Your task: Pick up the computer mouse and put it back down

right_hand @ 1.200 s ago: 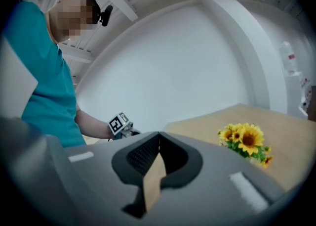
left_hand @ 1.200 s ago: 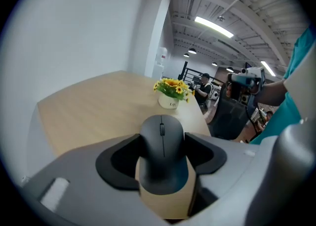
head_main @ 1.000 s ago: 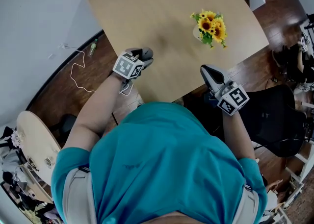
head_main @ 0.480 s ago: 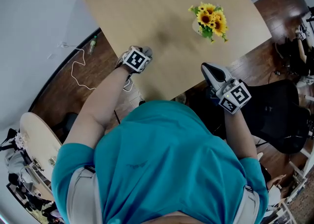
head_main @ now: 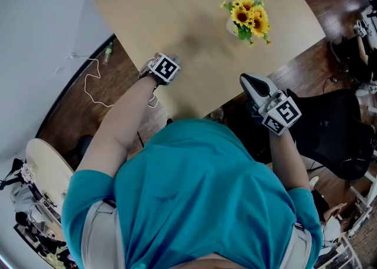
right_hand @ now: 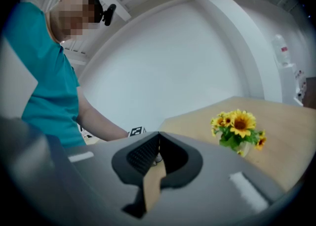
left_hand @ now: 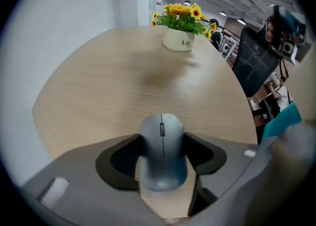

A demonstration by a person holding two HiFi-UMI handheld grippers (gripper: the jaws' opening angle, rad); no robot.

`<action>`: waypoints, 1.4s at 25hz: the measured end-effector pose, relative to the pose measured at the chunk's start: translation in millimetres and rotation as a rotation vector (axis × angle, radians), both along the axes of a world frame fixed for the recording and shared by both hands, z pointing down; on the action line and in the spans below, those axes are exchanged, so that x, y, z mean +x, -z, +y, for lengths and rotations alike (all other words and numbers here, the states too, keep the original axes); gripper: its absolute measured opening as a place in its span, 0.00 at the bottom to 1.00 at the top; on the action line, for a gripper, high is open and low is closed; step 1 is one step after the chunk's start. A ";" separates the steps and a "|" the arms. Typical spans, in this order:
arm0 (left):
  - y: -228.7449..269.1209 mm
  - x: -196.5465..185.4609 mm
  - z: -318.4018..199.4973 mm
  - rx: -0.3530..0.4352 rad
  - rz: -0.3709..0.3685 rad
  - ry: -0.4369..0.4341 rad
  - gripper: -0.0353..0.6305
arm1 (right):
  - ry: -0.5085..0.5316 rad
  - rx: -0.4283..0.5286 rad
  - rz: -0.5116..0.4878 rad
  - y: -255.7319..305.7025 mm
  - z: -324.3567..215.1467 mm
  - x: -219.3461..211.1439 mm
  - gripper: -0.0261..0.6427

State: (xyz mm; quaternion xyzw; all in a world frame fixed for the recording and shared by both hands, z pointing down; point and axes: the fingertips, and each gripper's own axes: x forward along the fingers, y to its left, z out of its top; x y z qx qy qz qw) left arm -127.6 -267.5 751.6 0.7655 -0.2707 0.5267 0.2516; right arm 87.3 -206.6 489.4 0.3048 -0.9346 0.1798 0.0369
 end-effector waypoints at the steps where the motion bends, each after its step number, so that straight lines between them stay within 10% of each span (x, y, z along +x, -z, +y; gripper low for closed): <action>1: -1.2 0.6 -0.3 0.001 -0.003 -0.003 0.50 | -0.002 0.000 -0.001 -0.2 0.4 0.9 0.04; 9: 5.4 -9.5 -5.5 0.027 -0.069 -0.007 0.61 | -0.012 -0.004 -0.008 -0.8 1.6 4.3 0.04; 16: 48.4 1.3 -12.6 0.094 0.066 0.059 0.66 | -0.015 0.005 -0.018 2.5 -1.2 10.8 0.04; 28: 215.0 4.0 21.1 0.478 0.471 0.287 0.09 | 0.039 0.071 -0.052 20.1 4.2 35.8 0.04; 35: 299.9 10.6 71.9 0.689 0.670 0.403 0.06 | 0.124 0.121 -0.064 29.7 22.3 49.2 0.04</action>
